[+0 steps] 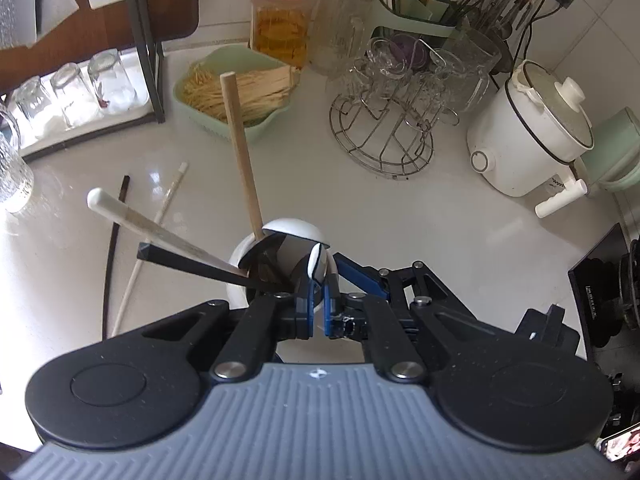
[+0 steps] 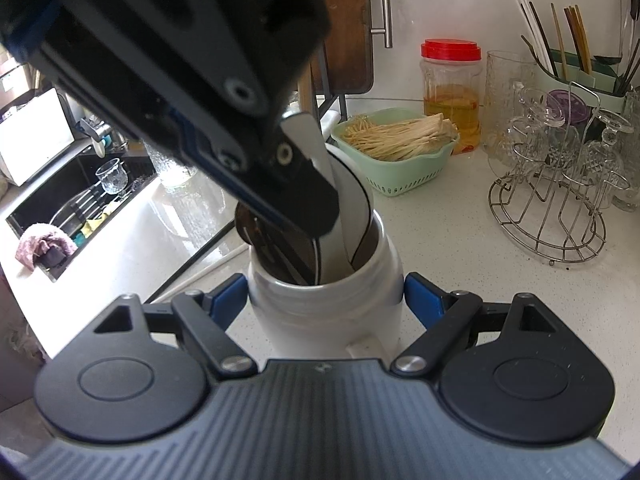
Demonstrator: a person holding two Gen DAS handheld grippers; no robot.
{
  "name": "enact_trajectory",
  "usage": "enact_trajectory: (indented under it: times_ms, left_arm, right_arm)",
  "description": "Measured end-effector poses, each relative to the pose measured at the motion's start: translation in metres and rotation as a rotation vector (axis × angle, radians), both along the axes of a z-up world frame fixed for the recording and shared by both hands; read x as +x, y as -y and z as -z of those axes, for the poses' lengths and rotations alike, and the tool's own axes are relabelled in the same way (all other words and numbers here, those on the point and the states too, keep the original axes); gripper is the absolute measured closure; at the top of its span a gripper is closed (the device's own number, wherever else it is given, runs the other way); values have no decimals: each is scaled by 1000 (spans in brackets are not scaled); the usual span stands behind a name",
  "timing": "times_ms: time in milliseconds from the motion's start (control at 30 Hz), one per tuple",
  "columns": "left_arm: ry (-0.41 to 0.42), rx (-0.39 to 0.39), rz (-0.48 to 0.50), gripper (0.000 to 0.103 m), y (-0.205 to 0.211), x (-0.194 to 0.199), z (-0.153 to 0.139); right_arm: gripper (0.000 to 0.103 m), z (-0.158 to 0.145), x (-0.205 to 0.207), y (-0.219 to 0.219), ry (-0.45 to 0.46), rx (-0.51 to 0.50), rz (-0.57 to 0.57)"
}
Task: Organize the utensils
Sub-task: 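Lower the white ceramic spoon into the white pot held by the right tool, then open the left tool and withdraw it from the pot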
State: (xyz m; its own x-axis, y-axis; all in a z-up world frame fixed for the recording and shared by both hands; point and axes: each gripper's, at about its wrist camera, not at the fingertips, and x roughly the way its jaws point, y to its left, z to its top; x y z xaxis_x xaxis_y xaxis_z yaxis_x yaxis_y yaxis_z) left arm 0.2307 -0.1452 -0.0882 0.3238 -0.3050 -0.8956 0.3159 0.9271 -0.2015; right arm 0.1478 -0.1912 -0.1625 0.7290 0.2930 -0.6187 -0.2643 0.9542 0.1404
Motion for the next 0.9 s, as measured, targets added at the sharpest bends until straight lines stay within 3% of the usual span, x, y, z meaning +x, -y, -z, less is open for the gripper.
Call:
enact_trajectory:
  times_ms: [233,400,567,900]
  left_arm:
    - [10,-19,-13,98,-7,-2,-3]
    - [41,-54,-30,84,-17,-9,-15]
    - [94,-106,-48,77,-33,-18,-35]
    - [222,-202,-114,76,-82,-40,-72]
  right_arm:
    - [16,0,0,-2,-2,-7,3]
    - [16,0,0,-1,-7,-7,5]
    - [16,-1,-1,-2,-12,-9,7]
    - [16,-2,0,-3,-22,-23,8]
